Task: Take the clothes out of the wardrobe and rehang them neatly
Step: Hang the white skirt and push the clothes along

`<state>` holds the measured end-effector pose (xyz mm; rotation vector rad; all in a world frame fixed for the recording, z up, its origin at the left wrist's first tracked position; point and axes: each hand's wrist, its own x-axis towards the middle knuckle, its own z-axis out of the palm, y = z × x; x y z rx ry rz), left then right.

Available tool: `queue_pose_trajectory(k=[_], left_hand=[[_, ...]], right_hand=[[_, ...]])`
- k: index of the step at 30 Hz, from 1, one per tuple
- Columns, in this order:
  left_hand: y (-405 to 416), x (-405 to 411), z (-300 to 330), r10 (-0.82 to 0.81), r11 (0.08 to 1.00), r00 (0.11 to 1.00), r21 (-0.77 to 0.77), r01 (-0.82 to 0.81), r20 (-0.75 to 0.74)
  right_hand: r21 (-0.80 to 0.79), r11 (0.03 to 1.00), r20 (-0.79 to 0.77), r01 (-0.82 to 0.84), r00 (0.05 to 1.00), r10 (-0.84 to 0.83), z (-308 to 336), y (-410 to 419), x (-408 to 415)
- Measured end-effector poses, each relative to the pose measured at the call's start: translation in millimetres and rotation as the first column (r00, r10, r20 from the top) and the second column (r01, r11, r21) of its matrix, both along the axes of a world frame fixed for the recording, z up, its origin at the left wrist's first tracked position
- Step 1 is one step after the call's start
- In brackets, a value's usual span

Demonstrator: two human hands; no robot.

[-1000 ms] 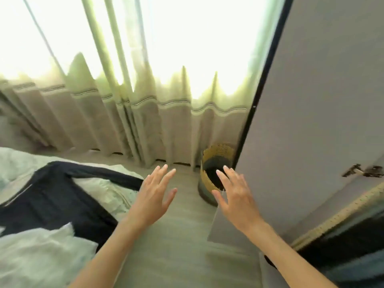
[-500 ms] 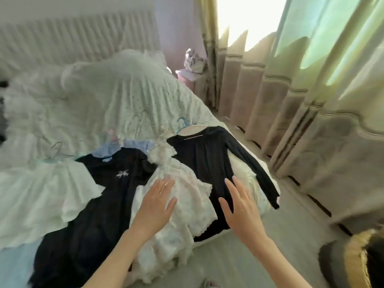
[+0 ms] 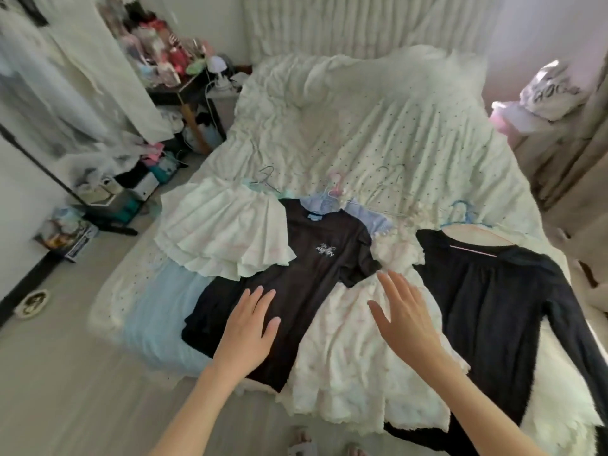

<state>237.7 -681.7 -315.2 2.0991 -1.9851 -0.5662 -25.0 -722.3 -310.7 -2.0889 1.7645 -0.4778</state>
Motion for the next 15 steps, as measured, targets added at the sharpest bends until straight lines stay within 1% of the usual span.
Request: queue_pose_trajectory(k=[3, 7, 12, 15], left_hand=[[-1.3, 28.2, -10.4, 0.1, 0.994, 0.995, 0.034, -0.101, 0.026], [-28.7, 72.2, -25.5, 0.142, 0.984, 0.989, 0.106, -0.145, 0.035], [-101.4, 143.4, -54.2, 0.135, 0.98, 0.991, 0.145, -0.137, 0.023], [-148.2, 185.0, -81.1, 0.146, 0.965, 0.989, 0.22, -0.14, -0.013]], right_hand=[[0.05, 0.993, 0.012, -0.108, 0.994, 0.108, -5.2, -31.3, 35.9], [0.123, 0.973, 0.006, -0.193, 0.981, 0.194, -21.1, -74.8, 87.3], [0.144, 0.969, -0.035, -0.203, 0.977, 0.21, -52.7, -150.1, 156.9], [0.222, 0.957, -0.092, -0.187, 0.973, 0.212, -79.6, -199.7, 205.5]])
